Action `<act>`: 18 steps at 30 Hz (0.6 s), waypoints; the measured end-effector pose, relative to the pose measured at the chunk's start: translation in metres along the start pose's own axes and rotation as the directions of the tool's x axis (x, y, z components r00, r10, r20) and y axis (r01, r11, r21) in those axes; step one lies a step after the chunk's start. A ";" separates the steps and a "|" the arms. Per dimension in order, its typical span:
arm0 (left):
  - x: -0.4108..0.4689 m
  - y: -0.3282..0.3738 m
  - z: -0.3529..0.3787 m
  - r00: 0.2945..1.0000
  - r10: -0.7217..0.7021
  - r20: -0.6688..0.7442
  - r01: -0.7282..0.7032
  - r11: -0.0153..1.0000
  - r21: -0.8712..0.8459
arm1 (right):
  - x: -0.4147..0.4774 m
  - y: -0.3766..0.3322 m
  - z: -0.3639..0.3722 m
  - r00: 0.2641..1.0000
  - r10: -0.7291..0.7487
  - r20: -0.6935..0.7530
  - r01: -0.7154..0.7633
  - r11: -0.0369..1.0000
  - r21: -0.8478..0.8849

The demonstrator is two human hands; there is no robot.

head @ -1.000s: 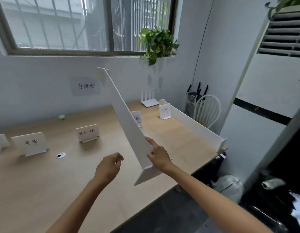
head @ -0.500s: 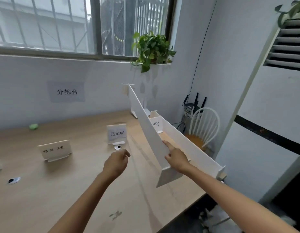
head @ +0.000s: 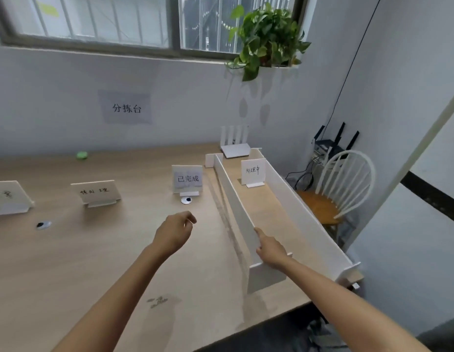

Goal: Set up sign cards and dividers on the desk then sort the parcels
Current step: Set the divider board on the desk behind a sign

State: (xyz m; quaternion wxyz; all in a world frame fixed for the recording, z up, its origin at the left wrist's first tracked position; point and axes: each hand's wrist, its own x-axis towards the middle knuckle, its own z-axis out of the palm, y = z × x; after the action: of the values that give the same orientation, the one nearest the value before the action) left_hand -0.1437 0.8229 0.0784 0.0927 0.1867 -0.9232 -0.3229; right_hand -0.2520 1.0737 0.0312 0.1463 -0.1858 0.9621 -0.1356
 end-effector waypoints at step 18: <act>-0.094 0.024 0.087 0.927 -0.370 -0.062 0.369 0.929 -0.036 | 0.012 0.106 0.053 0.936 -0.165 0.312 0.201 0.976 -0.088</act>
State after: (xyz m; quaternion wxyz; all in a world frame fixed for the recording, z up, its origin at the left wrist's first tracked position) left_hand -0.0897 0.9271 0.0212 0.0636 0.3668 -0.8639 -0.3392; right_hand -0.2784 1.1530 -0.0536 0.2675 -0.3014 0.9131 -0.0612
